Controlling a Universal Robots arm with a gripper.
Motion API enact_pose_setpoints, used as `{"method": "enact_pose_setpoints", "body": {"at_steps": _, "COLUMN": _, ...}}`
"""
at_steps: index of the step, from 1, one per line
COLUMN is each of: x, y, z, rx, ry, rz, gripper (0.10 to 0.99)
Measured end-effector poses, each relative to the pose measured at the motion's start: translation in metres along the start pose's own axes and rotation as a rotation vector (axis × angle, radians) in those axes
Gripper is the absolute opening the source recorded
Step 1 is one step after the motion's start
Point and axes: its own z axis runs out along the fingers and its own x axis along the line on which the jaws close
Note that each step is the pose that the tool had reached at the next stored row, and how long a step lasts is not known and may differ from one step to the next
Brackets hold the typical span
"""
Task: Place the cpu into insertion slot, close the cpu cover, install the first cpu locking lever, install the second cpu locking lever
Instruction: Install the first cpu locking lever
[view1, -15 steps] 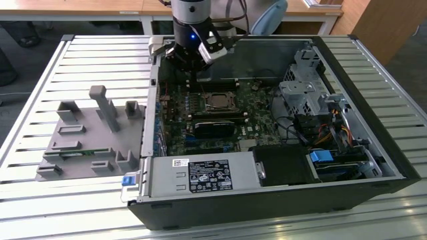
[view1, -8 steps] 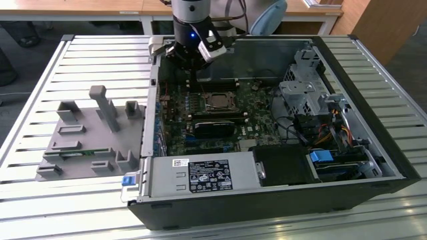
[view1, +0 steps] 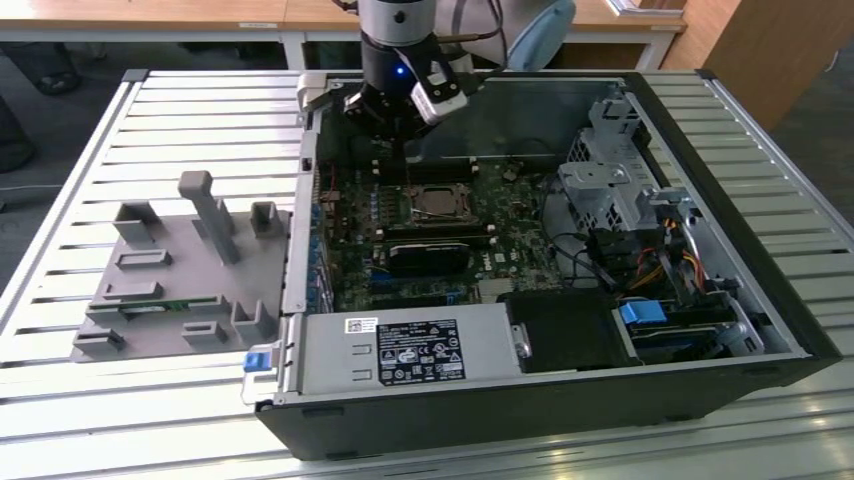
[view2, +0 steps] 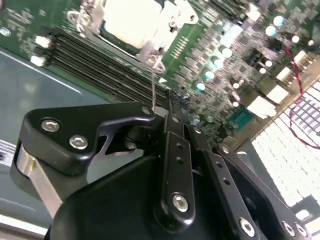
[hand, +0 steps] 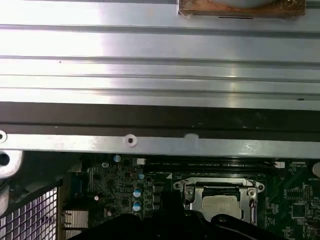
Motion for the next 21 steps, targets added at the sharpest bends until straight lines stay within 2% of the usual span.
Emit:
{"method": "enact_pose_setpoints", "body": {"at_steps": 7, "x": -0.0284, "y": 0.001, "z": 0.0015, "rx": 0.0, "ry": 0.0001, "rz": 0.0, "gripper": 0.106}}
{"method": "enact_pose_setpoints", "body": {"at_steps": 9, "x": -0.0338, "y": 0.0013, "z": 0.0024, "rx": 0.0, "ry": 0.0002, "rz": 0.0, "gripper": 0.106}}
{"method": "enact_pose_setpoints", "body": {"at_steps": 12, "x": -0.0348, "y": 0.0012, "z": 0.0029, "rx": -0.001, "ry": 0.0002, "rz": 0.0, "gripper": 0.106}}
{"method": "enact_pose_setpoints", "body": {"at_steps": 14, "x": -0.0349, "y": 0.0012, "z": 0.0041, "rx": -0.014, "ry": -0.0001, "rz": 0.0, "gripper": 0.106}}
{"method": "enact_pose_setpoints", "body": {"at_steps": 16, "x": -0.0348, "y": 0.0012, "z": 0.006, "rx": -0.021, "ry": -0.0017, "rz": 0.0, "gripper": 0.106}}
{"method": "enact_pose_setpoints", "body": {"at_steps": 21, "x": -0.0375, "y": 0.0009, "z": 0.0108, "rx": -0.022, "ry": -0.0039, "rz": 0.0, "gripper": 0.106}}
